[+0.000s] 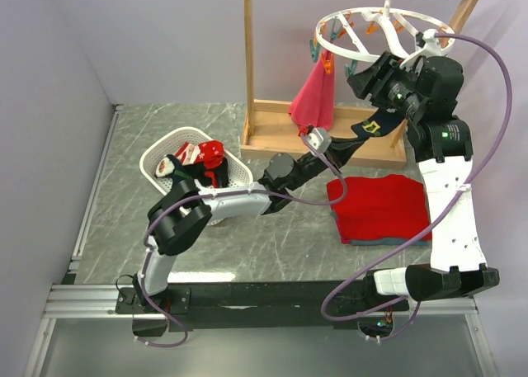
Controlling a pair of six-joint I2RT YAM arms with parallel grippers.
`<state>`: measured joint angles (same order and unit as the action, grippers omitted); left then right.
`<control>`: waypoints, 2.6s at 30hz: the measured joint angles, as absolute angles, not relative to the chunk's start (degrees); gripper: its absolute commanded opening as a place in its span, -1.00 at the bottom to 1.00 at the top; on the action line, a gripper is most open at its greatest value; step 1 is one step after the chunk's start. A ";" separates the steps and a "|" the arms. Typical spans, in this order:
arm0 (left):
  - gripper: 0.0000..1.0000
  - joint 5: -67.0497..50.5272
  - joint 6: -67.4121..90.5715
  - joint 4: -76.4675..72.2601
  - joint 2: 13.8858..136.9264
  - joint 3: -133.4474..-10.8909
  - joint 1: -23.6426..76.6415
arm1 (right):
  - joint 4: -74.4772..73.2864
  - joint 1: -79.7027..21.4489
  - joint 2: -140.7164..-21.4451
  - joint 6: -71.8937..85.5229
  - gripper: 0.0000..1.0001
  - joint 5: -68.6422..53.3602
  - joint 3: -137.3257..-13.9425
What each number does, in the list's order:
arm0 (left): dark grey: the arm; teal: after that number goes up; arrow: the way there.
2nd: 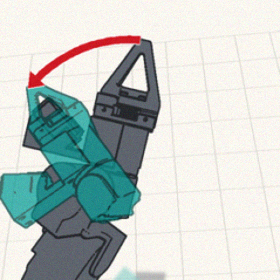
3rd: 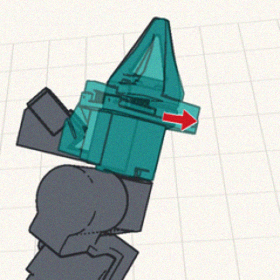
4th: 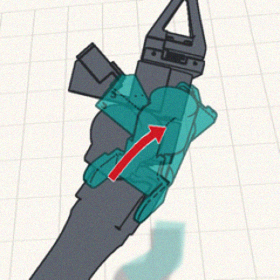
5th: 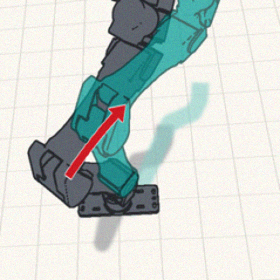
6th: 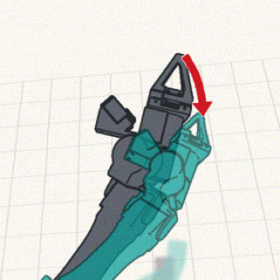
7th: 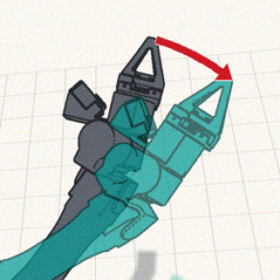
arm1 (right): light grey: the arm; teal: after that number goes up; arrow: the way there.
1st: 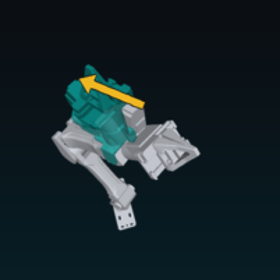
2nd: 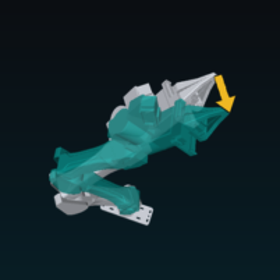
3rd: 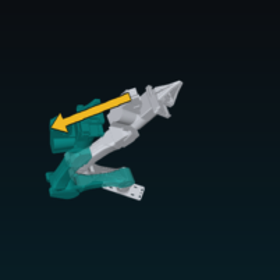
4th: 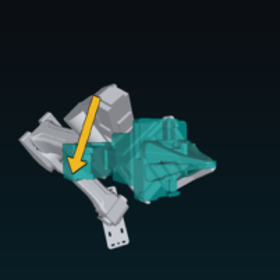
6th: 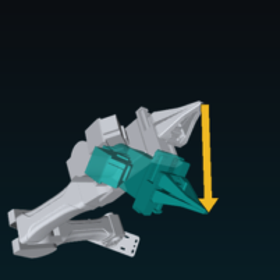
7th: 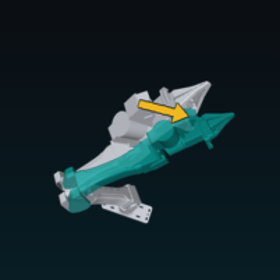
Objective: Remove the socks clipped to the hanger
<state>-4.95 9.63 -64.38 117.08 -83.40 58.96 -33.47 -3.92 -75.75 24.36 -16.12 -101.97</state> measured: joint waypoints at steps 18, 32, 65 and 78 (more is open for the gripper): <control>-0.98 -20.51 25.28 -49.30 105.91 -78.35 53.56 | -40.01 -7.42 -63.24 20.64 0.99 -7.46 -95.02; -0.98 -29.67 37.43 -44.05 103.70 -78.39 46.63 | -43.13 -5.96 -67.29 16.58 0.93 8.56 -103.77; -0.98 -34.70 42.76 -40.80 101.91 -78.89 45.89 | -32.97 6.28 -76.34 14.33 -0.43 -12.97 -104.05; -0.98 -34.92 42.96 -36.84 101.82 -79.85 45.84 | -32.10 6.28 -77.38 14.33 -1.00 -13.04 -104.09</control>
